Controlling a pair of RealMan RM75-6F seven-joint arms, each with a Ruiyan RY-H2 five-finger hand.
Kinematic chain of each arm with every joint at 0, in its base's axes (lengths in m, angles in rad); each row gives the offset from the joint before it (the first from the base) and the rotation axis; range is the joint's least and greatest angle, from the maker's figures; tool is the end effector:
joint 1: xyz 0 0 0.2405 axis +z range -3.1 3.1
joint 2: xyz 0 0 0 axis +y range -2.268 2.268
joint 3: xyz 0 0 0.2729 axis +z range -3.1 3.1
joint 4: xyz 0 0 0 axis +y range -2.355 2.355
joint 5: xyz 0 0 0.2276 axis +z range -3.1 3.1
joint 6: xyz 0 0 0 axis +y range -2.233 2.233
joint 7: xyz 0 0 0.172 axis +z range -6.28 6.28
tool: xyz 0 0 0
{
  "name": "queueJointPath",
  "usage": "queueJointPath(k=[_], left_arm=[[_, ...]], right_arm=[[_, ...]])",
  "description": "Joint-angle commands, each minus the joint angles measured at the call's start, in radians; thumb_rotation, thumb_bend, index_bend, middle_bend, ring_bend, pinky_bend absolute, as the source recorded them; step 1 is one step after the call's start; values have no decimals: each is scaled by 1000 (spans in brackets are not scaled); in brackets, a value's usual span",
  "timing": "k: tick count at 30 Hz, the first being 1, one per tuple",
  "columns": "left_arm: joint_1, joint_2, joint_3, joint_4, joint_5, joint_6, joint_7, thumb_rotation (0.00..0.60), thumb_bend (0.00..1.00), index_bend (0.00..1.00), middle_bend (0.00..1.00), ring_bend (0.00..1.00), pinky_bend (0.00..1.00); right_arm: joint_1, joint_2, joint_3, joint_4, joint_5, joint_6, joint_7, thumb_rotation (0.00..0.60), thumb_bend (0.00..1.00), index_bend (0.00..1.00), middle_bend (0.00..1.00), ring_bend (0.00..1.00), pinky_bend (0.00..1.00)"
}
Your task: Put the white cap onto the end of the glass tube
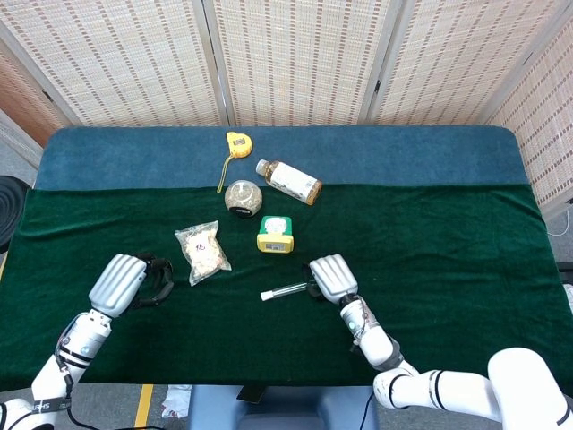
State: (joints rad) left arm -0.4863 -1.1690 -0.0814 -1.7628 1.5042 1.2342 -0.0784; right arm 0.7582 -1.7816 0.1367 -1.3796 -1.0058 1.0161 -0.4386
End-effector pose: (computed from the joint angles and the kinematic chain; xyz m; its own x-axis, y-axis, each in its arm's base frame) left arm -0.1927 0.3104 0.0843 0.2110 0.1698 0.9626 0.9075 -0.4000 -0.1284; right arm -0.1370 -0.3541 -0.1171 0.4124 -0.3311 0.8487 -0.8908 -0.3419 0.2994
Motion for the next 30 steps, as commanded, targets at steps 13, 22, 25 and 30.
queueJointPath(k=[13,22,25,30], left_arm=[[10,-3,-5,19,-6,0,-18,600,483,222,760,547,587],[58,33,-17,76,-78,35,-13,600,483,270,718,502,442],[87,37,-18,110,-116,59,20,600,483,277,663,458,375],[149,28,-12,160,-162,119,60,600,483,319,556,375,300]], right_arm=[[-19,58,22,-76,-36,14,0,600,677,322,979,1000,1000],[-119,318,30,-314,-148,200,-29,600,677,364,897,1000,1000],[-178,412,6,-363,-198,267,-8,600,677,400,764,950,934],[-291,560,-55,-385,-291,336,160,600,677,408,472,646,570]])
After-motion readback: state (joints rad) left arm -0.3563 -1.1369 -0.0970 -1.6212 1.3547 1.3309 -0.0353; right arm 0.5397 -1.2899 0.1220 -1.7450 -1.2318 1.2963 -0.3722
